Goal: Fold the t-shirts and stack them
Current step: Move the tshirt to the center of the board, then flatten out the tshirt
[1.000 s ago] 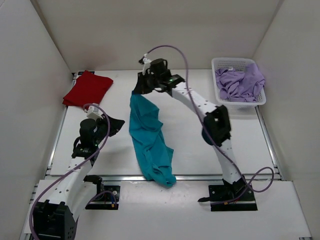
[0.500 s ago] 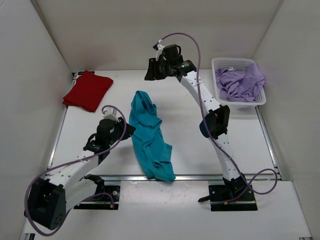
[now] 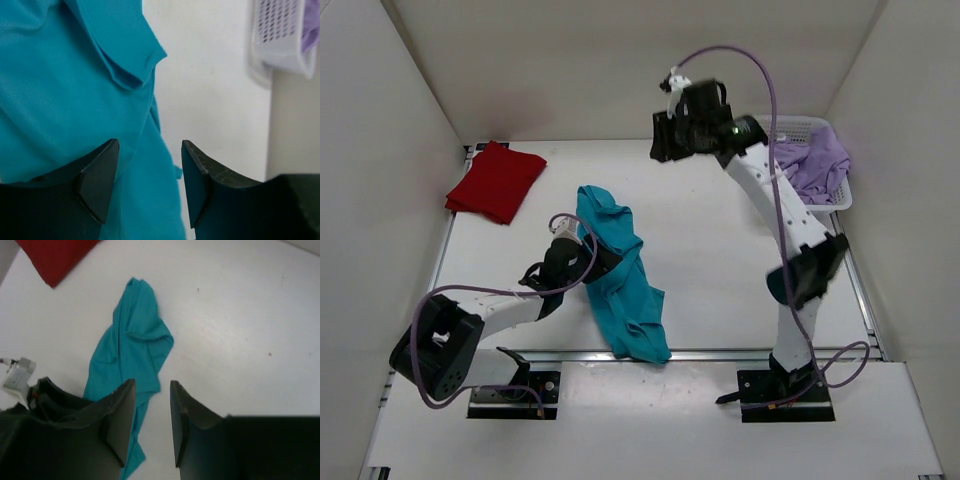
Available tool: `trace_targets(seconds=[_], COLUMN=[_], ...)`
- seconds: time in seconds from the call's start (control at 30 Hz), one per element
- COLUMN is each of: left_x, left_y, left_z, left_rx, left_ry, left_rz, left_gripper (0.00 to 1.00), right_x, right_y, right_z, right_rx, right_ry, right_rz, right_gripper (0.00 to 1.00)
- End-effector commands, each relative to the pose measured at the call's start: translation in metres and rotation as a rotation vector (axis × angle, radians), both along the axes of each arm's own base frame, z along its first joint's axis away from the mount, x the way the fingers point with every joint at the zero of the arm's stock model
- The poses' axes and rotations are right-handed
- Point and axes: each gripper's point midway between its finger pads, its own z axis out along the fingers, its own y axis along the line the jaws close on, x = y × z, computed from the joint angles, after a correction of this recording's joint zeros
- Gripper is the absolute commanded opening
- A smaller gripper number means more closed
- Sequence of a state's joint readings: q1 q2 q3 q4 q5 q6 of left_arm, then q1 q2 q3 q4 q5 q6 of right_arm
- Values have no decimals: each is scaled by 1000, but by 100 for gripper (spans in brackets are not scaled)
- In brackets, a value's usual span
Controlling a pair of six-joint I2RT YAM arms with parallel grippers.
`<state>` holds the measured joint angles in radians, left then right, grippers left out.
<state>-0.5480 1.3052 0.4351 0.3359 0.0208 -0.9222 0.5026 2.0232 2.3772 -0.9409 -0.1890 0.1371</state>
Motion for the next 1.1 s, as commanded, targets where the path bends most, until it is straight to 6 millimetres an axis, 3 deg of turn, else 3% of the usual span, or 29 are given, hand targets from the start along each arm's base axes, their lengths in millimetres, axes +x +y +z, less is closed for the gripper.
trace_targets(seconds=[0.0, 0.03, 0.1, 0.13, 0.23, 0.33, 0.43, 0.7, 0.83, 1.07], left_x=[13, 14, 13, 17, 25, 28, 34, 45, 56, 69], left_y=[-4, -5, -9, -9, -15, -17, -7, -26, -26, -18], left_z=[24, 22, 17, 21, 17, 4, 0, -7, -9, -21], left_rx=[-174, -190, -227, -259, -298, -295, -298, -320, -337, -323], left_ry=[-20, -8, 30, 34, 69, 112, 115, 149, 140, 155], left_rz=[93, 104, 120, 140, 153, 177, 233, 230, 257, 306], left_gripper=[64, 64, 63, 62, 59, 56, 56, 65, 60, 53], right_x=[-24, -35, -61, -65, -101, -119, -136, -169, -182, -188], right_y=[-14, -29, -45, -44, -52, -64, -71, -68, -62, -60], right_z=[-45, -19, -40, -33, -77, -98, -102, -128, -143, -145], right_rx=[-65, 2, 34, 76, 132, 167, 217, 281, 302, 313], right_ry=[-10, -63, -91, -121, -34, -6, -9, 29, 68, 66], right_rz=[-35, -80, -117, -116, -59, -69, -59, -18, 8, 27], right_gripper=[32, 34, 37, 37, 37, 36, 36, 36, 36, 36])
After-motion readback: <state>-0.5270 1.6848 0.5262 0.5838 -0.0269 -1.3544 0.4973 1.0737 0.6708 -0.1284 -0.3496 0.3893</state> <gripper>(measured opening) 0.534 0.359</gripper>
